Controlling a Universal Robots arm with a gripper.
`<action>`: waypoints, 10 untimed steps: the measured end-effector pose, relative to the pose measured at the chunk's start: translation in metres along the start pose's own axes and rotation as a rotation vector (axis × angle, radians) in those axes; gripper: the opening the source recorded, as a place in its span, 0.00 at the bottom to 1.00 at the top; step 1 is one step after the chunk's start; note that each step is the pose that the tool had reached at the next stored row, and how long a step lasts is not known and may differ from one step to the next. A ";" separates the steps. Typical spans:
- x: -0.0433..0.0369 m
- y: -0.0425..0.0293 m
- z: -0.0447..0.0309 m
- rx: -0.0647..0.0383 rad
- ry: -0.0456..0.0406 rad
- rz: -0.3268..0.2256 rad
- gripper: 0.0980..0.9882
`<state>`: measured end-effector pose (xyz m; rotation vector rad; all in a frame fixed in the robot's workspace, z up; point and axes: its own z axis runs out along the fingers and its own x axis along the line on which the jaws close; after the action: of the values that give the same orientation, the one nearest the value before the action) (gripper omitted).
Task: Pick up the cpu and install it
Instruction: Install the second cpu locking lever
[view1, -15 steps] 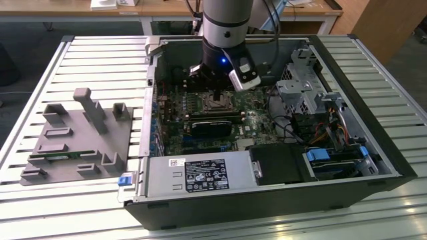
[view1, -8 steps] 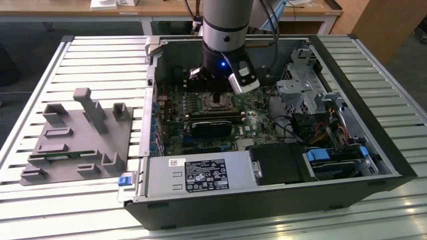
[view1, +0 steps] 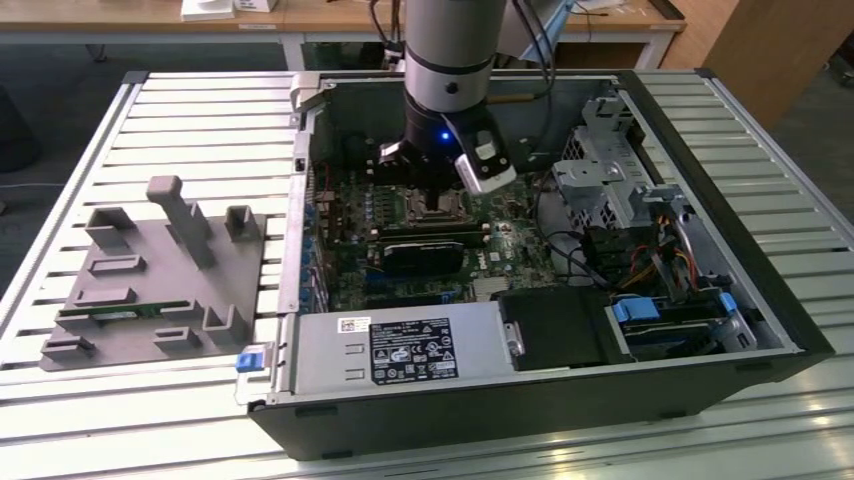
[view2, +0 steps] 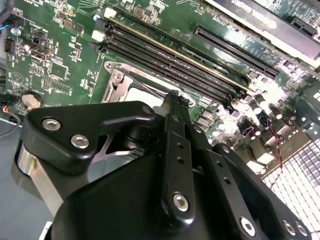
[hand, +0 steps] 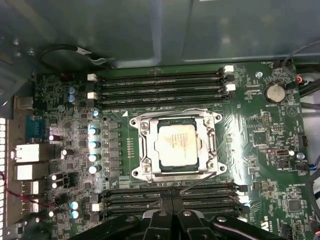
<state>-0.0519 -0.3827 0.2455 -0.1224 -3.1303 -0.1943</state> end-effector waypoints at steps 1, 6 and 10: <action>0.0011 0.0001 0.0004 0.000 -0.0001 0.000 0.02; 0.0051 0.0001 0.0038 0.000 0.0000 0.000 0.02; 0.0066 -0.0007 0.0109 0.000 0.0000 0.000 0.02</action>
<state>-0.0585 -0.3815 0.2347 -0.1223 -3.1303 -0.1942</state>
